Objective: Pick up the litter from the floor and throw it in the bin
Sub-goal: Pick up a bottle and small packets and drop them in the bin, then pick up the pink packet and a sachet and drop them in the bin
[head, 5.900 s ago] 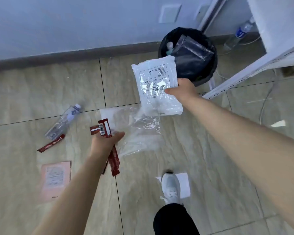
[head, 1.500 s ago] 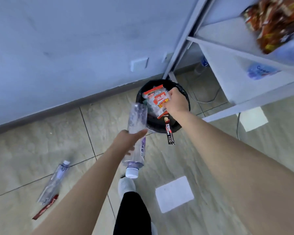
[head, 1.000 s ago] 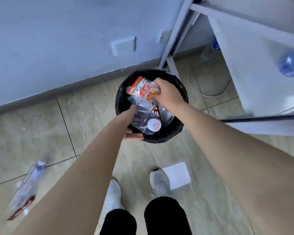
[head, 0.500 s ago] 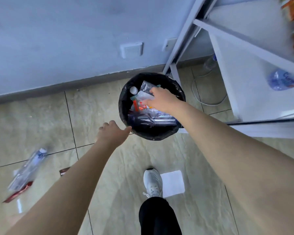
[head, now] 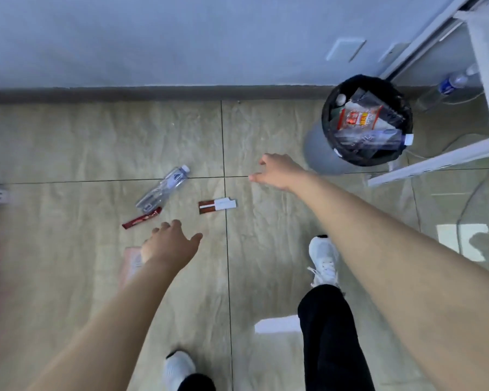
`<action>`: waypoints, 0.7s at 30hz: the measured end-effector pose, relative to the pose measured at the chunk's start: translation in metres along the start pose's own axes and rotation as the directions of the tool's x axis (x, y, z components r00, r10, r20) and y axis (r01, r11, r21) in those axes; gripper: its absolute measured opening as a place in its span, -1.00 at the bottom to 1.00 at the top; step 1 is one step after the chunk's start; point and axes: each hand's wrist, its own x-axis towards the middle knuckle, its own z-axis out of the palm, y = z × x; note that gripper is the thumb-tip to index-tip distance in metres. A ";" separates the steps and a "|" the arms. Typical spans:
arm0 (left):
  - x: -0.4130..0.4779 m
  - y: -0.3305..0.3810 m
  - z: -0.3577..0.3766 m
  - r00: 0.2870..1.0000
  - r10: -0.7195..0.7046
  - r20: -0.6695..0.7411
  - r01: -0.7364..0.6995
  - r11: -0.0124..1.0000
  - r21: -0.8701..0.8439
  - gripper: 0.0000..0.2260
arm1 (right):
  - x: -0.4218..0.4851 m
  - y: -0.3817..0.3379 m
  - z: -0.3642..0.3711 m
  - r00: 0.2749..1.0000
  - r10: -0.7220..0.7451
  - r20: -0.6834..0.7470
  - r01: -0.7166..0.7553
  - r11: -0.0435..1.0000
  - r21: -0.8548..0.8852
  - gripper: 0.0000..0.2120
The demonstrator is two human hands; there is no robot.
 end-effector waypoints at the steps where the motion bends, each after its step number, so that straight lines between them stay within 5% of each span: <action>1: -0.009 -0.028 0.005 1.000 -0.008 0.006 0.008 1.000 -0.008 -0.43 | -0.009 -0.022 0.017 1.000 -0.001 0.008 0.001 1.000 0.002 -0.42; 9: -0.033 -0.157 0.068 0.990 -0.114 0.084 0.122 0.988 -0.096 -0.43 | -0.036 -0.129 0.139 0.989 -0.054 0.138 0.059 0.998 -0.030 -0.43; 21: 0.152 -0.230 0.225 0.923 -0.366 0.117 0.384 0.857 -0.343 -0.34 | 0.115 -0.076 0.319 0.987 -0.033 0.159 0.053 0.991 -0.119 -0.38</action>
